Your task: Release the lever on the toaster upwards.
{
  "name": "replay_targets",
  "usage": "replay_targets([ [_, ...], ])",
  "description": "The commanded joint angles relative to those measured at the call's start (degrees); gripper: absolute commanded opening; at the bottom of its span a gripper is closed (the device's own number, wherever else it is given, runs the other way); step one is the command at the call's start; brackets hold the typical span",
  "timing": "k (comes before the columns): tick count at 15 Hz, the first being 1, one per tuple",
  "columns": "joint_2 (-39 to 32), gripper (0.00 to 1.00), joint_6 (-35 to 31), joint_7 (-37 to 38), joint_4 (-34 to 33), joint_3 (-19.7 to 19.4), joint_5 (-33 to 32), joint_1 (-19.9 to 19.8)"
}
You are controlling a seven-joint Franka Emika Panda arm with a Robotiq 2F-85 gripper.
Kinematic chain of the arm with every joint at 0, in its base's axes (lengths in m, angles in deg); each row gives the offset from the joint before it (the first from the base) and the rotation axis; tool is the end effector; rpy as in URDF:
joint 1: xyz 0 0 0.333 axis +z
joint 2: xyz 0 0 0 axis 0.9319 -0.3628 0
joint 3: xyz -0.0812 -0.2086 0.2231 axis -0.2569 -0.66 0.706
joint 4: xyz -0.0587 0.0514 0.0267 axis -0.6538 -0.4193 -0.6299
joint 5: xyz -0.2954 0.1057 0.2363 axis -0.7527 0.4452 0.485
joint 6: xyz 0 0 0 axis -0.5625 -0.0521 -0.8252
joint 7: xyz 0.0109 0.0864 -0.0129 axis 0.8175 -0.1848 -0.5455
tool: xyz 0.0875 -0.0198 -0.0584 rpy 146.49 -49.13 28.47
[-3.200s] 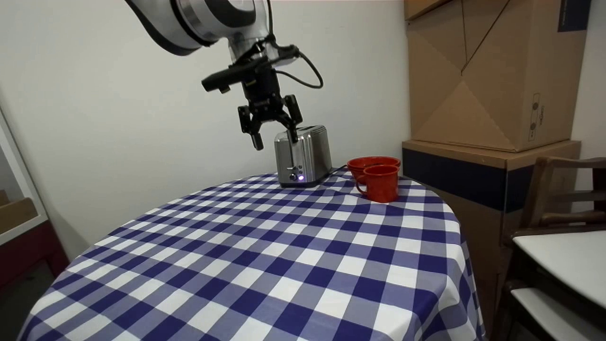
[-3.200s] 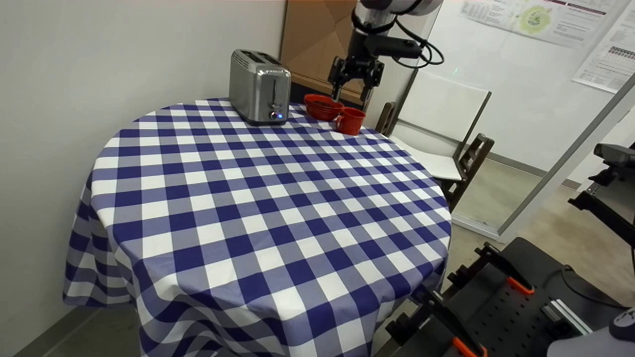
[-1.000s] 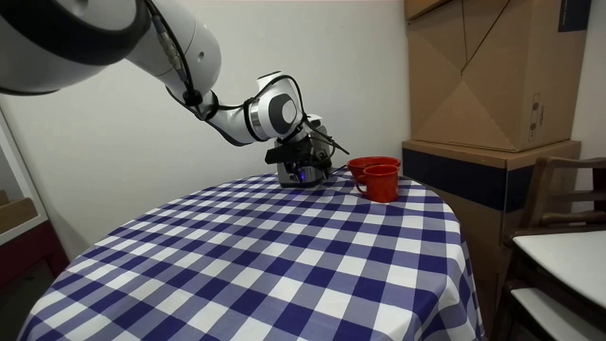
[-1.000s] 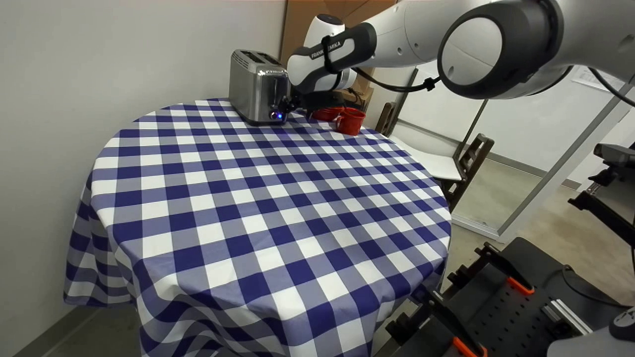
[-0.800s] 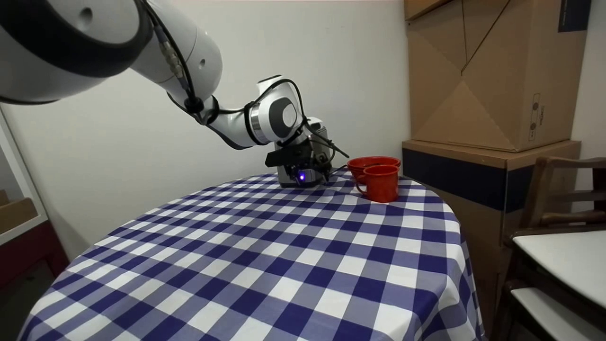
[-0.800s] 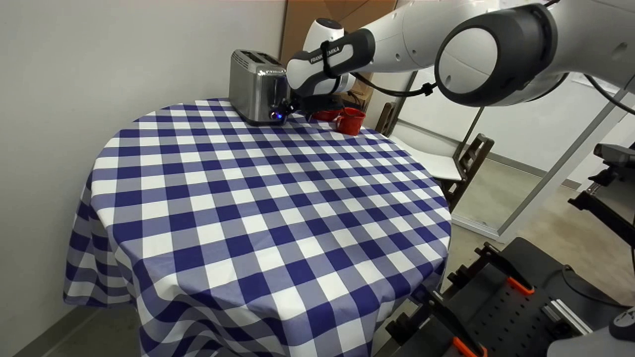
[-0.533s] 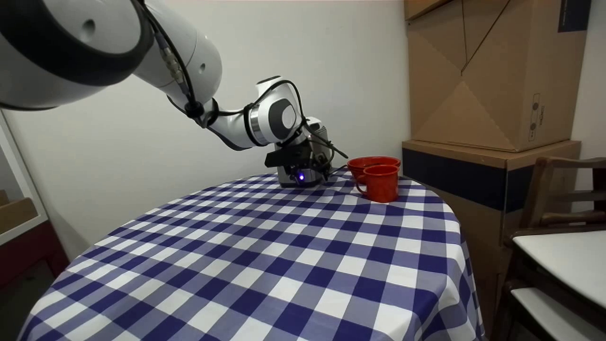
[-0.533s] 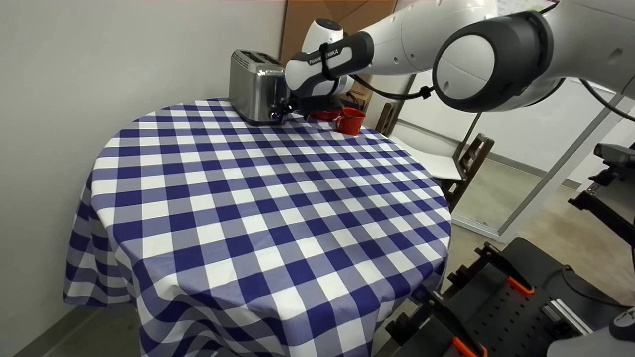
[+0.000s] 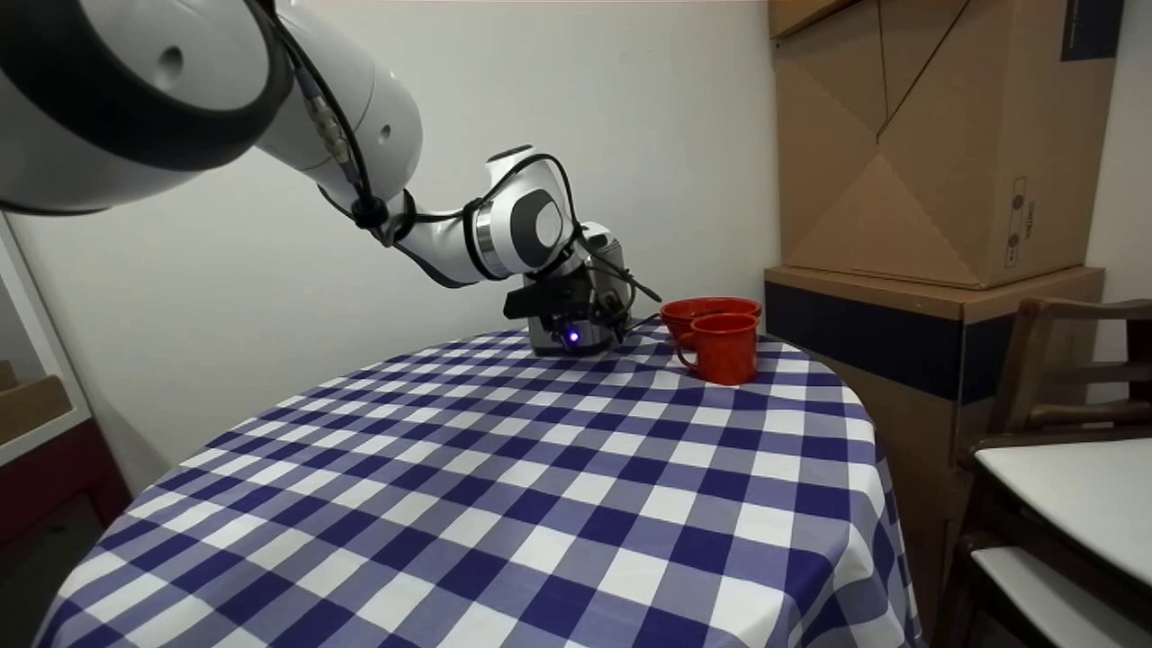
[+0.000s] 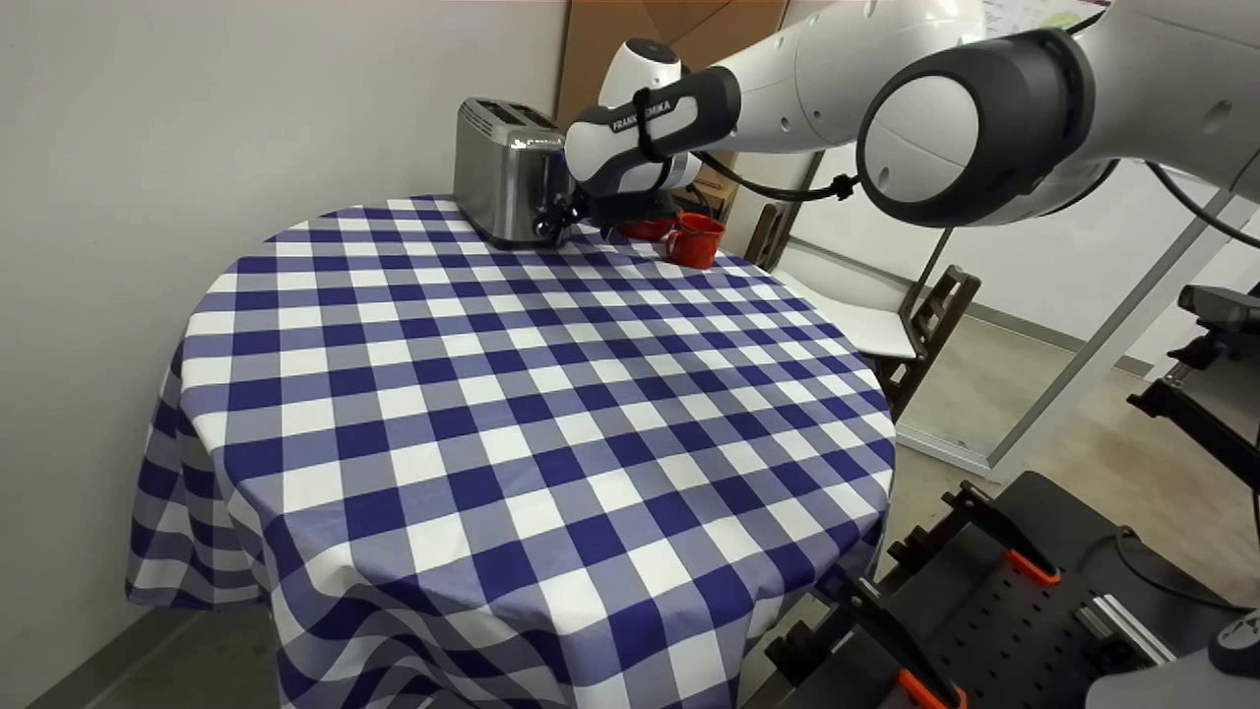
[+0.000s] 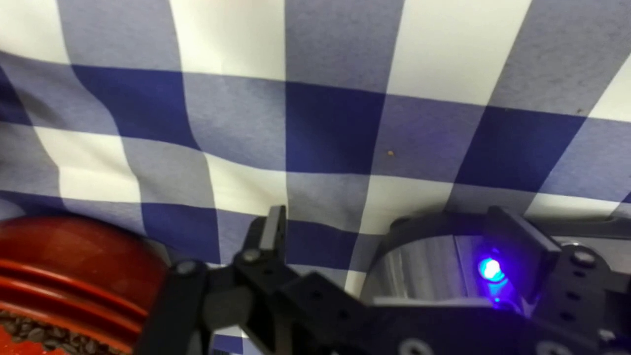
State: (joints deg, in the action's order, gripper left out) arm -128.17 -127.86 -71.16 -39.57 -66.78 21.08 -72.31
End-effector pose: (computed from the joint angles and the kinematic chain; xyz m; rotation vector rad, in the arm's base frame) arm 0.8196 -0.0732 0.1110 2.9574 -0.1087 0.6308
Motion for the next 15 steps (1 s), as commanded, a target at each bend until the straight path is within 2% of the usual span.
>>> replay_targets([
  [1, -1.6, 1.0, -2.4, -0.6, -3.6, 1.1, 0.8, -0.6],
  [7, -0.9, 1.0, -3.1, -1.7, -3.8, 3.3, 1.1, -1.5],
  [15, 0.3, 1.0, 3.7, -1.6, -3.8, 6.3, 1.0, -2.8],
])
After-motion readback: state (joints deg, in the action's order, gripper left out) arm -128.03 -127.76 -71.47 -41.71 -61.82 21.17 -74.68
